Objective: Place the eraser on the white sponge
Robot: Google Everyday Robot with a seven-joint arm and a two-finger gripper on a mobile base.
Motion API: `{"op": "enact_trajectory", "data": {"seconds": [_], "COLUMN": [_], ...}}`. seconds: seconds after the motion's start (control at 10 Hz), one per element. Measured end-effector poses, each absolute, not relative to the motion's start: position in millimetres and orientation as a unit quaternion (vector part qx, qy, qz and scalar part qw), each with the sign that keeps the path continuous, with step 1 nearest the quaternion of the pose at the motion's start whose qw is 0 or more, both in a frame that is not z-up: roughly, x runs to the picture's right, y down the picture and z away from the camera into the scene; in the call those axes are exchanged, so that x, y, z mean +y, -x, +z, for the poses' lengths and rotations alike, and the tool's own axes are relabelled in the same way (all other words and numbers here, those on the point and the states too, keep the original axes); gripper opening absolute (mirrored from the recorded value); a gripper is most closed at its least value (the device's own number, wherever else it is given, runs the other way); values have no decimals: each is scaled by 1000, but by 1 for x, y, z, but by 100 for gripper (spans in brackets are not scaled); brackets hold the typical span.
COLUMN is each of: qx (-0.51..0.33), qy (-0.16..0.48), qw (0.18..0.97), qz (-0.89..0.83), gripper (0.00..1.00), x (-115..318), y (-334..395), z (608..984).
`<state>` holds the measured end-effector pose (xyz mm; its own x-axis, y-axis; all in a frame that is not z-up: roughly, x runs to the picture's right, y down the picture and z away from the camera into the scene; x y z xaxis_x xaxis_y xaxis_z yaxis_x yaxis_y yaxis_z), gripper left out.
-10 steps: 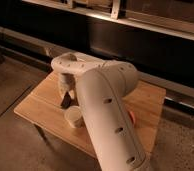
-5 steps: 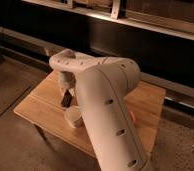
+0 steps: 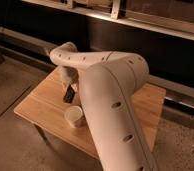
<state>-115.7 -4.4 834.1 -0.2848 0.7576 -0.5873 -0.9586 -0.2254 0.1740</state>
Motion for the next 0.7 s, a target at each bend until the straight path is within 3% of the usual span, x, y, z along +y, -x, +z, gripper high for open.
{"op": "enact_trajectory", "data": {"seconds": [0.7], "qx": [248], "qy": [190], "qw": [506], "qz": [804], "gripper": [0], "x": [-1], "y": [57], "z": [811]}}
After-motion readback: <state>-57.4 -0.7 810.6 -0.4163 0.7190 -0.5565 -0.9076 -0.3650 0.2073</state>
